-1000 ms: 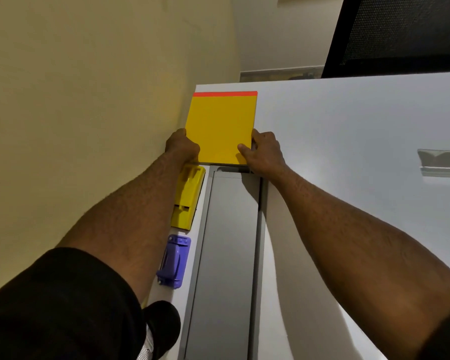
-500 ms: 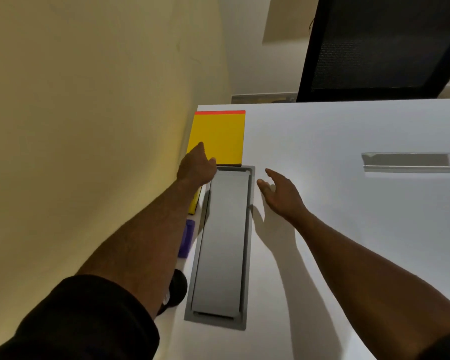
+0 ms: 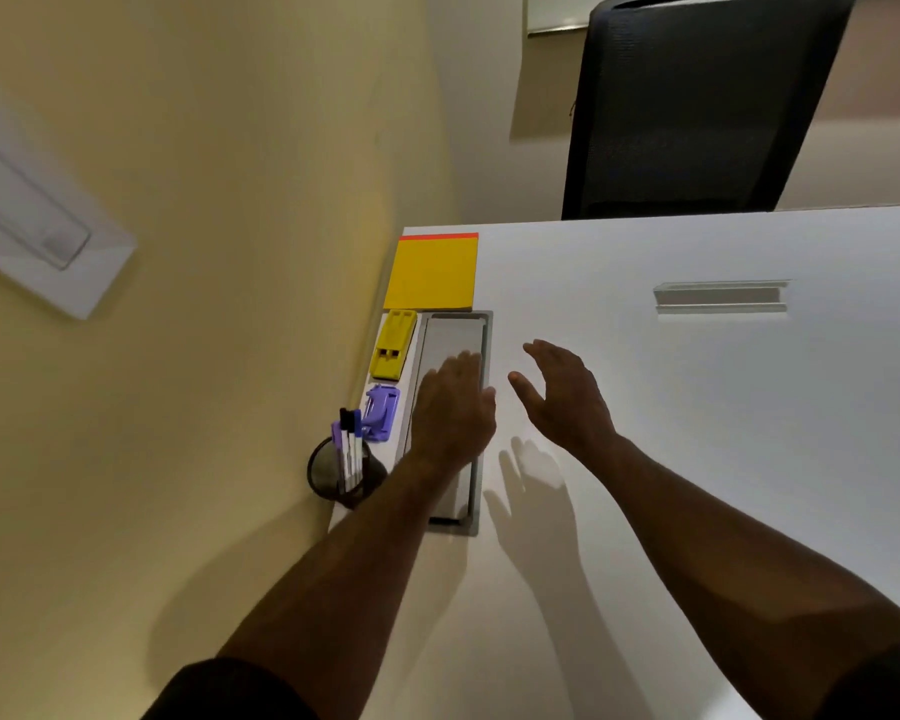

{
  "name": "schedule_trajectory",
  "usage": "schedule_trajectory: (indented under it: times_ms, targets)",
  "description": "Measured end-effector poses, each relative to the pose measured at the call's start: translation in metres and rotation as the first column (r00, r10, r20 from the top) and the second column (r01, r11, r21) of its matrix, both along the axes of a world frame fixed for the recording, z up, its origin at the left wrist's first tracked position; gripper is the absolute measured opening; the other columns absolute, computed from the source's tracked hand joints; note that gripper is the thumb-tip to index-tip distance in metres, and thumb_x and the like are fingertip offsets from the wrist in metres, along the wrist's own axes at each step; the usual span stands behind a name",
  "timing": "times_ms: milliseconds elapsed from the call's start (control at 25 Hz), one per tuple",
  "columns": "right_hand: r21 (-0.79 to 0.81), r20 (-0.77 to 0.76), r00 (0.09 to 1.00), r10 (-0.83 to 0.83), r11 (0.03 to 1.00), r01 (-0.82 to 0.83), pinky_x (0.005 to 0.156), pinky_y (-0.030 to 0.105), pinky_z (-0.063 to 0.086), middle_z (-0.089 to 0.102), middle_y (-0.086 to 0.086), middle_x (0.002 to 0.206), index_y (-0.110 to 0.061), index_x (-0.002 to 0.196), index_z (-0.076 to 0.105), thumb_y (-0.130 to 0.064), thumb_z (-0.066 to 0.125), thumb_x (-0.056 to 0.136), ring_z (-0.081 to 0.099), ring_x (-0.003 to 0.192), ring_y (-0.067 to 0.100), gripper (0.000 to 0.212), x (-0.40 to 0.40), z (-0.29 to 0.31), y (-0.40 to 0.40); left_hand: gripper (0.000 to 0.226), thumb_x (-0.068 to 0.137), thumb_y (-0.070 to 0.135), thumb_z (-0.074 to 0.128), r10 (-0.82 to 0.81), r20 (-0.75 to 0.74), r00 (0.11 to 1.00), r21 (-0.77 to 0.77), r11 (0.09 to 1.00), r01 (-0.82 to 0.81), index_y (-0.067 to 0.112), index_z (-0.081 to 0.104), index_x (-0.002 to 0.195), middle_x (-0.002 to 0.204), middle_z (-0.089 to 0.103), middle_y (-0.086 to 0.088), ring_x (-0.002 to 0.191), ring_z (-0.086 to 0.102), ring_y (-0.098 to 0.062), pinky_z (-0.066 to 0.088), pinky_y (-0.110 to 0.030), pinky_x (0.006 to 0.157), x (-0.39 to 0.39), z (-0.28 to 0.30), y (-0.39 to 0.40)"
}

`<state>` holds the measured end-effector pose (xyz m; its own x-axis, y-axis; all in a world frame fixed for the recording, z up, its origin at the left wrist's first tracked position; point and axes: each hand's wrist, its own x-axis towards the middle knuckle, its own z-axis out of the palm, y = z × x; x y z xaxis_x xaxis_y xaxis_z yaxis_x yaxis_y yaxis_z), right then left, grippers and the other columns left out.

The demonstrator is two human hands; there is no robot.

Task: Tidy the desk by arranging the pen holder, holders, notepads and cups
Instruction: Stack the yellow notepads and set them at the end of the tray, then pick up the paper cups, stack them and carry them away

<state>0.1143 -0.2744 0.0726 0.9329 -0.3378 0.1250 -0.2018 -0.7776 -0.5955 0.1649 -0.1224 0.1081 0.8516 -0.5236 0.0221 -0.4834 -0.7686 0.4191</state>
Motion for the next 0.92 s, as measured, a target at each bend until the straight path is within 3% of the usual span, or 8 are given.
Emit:
schedule_trajectory:
  times_ms: [240,520,760,920]
  targets:
    - [0.075,0.031,0.999,0.042,0.996,-0.044,0.103,0.042,0.041,0.058,0.008,0.134,-0.012,0.131,0.053,-0.036,0.055,0.093,0.049,0.127,0.026,0.044,-0.055,-0.025,0.031,0.052,0.096,0.031,0.049,-0.079,-0.036,0.996,0.211,0.974,0.085,0.015,0.036,0.144,0.156,0.03,-0.008,0.144,0.024,-0.024,0.019,-0.038,0.117,-0.098,-0.05,0.08]
    - [0.154,-0.133,0.927,0.35,0.932,-0.329,0.099,0.039,0.045,0.052,0.003,0.141,-0.023,0.134,0.046,-0.037,0.056,0.092,0.048,0.128,0.023,0.045,-0.083,-0.053,0.117,0.047,0.095,0.038,0.043,-0.031,-0.193,0.981,0.38,0.919,0.104,0.019,0.046,0.138,0.153,0.036,-0.003,0.138,0.037,-0.021,0.033,-0.037,0.11,-0.197,-0.102,0.182]
    - [0.028,-0.306,0.747,0.591,0.789,-0.613,0.101,0.048,0.044,0.043,0.005,0.149,-0.035,0.143,0.031,-0.034,0.057,0.092,0.043,0.133,0.029,0.056,-0.094,-0.058,0.2,0.058,0.095,0.041,0.041,0.157,-0.272,0.949,0.494,0.87,-0.002,0.021,0.029,0.148,0.161,0.013,-0.001,0.145,0.021,-0.023,0.027,-0.04,0.115,-0.233,-0.116,0.248]
    - [-0.079,-0.337,0.804,0.49,0.836,-0.543,0.09,0.04,0.051,0.059,0.005,0.131,-0.025,0.13,0.052,-0.029,0.058,0.091,0.058,0.115,0.025,0.039,-0.098,-0.066,0.226,0.067,0.094,0.042,0.041,0.185,-0.305,0.934,0.502,0.865,-0.008,0.025,0.012,0.152,0.161,-0.005,0.002,0.148,0.007,-0.023,0.022,-0.04,0.117,-0.253,-0.123,0.276]
